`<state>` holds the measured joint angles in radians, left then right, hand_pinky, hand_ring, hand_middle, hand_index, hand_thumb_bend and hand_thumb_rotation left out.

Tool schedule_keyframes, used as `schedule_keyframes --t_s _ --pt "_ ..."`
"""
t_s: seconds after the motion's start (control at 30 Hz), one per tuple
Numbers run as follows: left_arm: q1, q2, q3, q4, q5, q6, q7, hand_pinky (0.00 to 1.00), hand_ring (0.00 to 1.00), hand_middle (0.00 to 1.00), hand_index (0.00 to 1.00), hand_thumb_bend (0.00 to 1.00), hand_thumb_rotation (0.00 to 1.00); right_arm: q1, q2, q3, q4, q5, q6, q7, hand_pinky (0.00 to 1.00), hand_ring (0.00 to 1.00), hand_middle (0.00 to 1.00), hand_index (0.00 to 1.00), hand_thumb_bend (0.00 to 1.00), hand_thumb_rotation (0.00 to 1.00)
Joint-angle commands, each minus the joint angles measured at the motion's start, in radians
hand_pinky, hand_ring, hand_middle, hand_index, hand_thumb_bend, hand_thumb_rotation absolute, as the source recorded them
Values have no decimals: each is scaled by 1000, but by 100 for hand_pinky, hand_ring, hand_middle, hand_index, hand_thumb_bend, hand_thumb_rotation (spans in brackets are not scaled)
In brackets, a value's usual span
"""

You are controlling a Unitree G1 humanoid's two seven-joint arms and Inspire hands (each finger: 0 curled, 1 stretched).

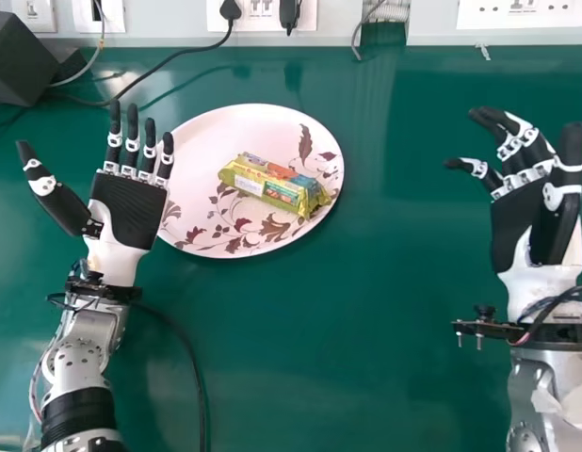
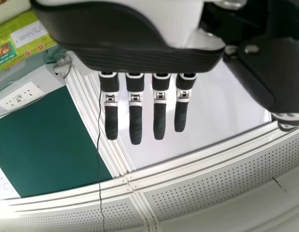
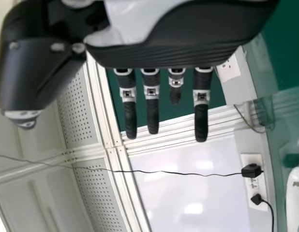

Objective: Pick up biscuit and place it in the plate

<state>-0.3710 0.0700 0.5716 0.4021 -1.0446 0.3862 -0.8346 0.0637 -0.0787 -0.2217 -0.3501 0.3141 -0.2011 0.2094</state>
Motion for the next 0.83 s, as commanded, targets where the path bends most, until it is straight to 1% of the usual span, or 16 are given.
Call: schedule_keyframes --t_s 0.0,0.13,0.23,0.33,0.43,0.5,0.7,0.8 --pt "85 -16 17 41 3 1 4 66 71 80 84 99 89 10 14 7 21 22 -25 10 52 67 78 72 95 79" --pt "101 -25 20 15 5 -11 18 65 71 80 84 100 90 9 26 11 43 63 -40 28 52 66 78 72 94 80" --pt "113 -28 20 0 -2 -8 20 64 72 81 84 99 88 12 36 14 59 105 -51 53 52 67 78 71 95 80" --pt "124 -30 20 -15 -6 -9 22 64 72 82 84 98 88 16 42 16 71 131 -60 73 52 67 78 71 96 82" --pt "137 -30 17 -30 -9 -8 25 64 72 82 84 98 88 20 50 17 74 161 -57 86 52 67 78 71 95 80" --pt "143 -32 14 -37 -10 -10 26 63 72 82 84 99 87 22 57 16 76 184 -55 93 52 67 78 71 94 74" --pt "160 -43 9 -66 -22 -1 49 65 72 82 84 100 86 26 70 15 84 230 -50 111 51 66 79 71 94 72" --pt "163 -46 5 -71 -21 -4 55 67 73 82 85 100 86 22 78 12 97 262 -49 128 51 66 79 72 93 74"
